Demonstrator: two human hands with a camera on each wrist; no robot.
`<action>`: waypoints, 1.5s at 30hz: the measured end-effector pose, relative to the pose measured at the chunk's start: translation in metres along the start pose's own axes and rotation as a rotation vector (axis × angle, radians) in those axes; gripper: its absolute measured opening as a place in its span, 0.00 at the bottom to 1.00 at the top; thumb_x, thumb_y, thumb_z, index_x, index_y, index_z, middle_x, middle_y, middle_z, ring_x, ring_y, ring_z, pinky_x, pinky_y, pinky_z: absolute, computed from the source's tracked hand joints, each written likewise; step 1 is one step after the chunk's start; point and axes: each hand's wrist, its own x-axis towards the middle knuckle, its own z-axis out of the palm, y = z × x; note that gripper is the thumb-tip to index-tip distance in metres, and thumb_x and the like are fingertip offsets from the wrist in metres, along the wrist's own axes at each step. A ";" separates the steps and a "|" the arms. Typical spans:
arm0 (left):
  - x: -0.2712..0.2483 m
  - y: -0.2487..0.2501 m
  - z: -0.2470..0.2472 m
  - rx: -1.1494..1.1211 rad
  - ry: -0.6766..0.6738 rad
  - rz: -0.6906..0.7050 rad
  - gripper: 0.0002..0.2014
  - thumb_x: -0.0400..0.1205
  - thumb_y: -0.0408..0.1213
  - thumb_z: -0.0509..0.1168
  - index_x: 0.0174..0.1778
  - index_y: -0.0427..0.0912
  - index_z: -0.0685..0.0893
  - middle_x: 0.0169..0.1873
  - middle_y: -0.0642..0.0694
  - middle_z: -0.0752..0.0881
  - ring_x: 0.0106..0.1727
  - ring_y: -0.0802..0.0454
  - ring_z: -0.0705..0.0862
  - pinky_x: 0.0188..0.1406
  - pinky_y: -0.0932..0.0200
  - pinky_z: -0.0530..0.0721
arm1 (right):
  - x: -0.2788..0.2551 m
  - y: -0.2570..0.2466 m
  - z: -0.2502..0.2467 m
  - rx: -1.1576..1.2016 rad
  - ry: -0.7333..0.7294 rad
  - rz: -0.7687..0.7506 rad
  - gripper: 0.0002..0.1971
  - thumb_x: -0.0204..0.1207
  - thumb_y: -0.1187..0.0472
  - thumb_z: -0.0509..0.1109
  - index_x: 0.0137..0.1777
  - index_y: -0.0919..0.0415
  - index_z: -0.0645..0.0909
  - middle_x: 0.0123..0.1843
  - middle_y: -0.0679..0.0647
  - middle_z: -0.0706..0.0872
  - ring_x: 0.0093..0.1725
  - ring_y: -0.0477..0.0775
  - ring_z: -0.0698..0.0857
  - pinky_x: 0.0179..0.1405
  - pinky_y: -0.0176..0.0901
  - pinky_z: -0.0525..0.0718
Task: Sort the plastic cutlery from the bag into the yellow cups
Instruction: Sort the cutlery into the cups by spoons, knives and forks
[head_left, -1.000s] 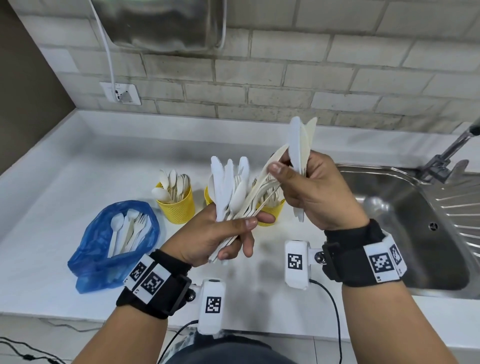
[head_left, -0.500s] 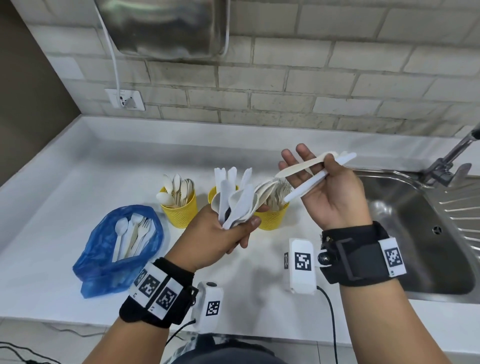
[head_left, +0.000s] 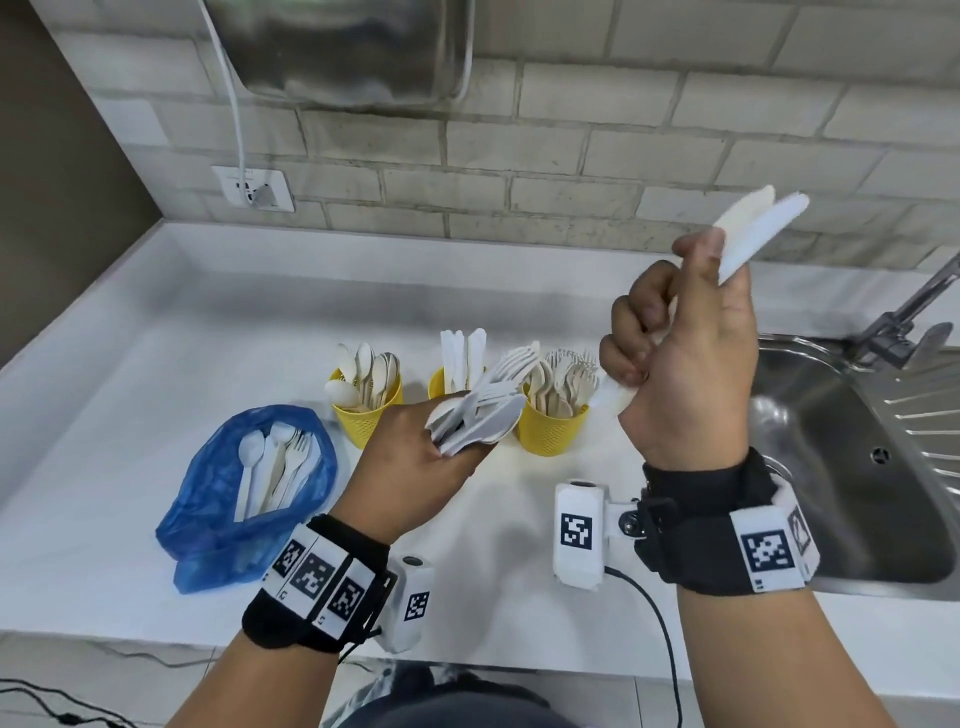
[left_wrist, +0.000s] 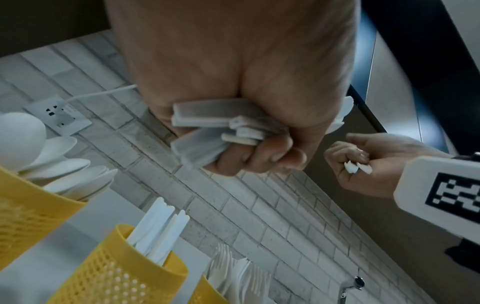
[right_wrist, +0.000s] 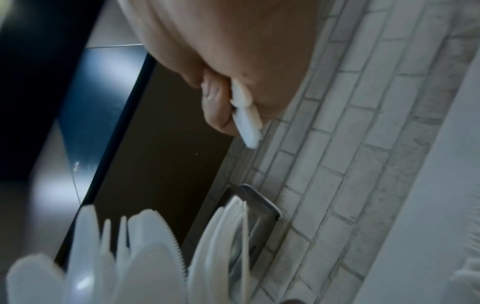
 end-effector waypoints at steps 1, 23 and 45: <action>0.000 -0.002 -0.003 0.007 -0.010 0.029 0.18 0.81 0.39 0.77 0.30 0.66 0.84 0.26 0.54 0.85 0.27 0.51 0.80 0.29 0.63 0.75 | -0.001 0.001 0.002 -0.048 -0.041 -0.006 0.08 0.91 0.51 0.60 0.51 0.52 0.70 0.31 0.51 0.60 0.21 0.45 0.58 0.20 0.31 0.59; 0.008 -0.044 -0.080 0.170 -0.017 0.144 0.14 0.78 0.34 0.78 0.38 0.60 0.85 0.29 0.57 0.83 0.29 0.54 0.75 0.29 0.71 0.70 | -0.010 0.047 0.045 -0.746 -0.670 -0.086 0.04 0.76 0.65 0.81 0.44 0.56 0.90 0.44 0.58 0.86 0.38 0.48 0.81 0.42 0.41 0.79; -0.020 -0.075 -0.146 0.179 0.019 0.085 0.15 0.81 0.37 0.73 0.36 0.63 0.79 0.28 0.48 0.82 0.29 0.50 0.74 0.31 0.49 0.78 | -0.025 0.088 0.107 -0.404 -0.546 -0.016 0.10 0.94 0.63 0.56 0.49 0.59 0.71 0.29 0.52 0.64 0.21 0.46 0.60 0.19 0.35 0.62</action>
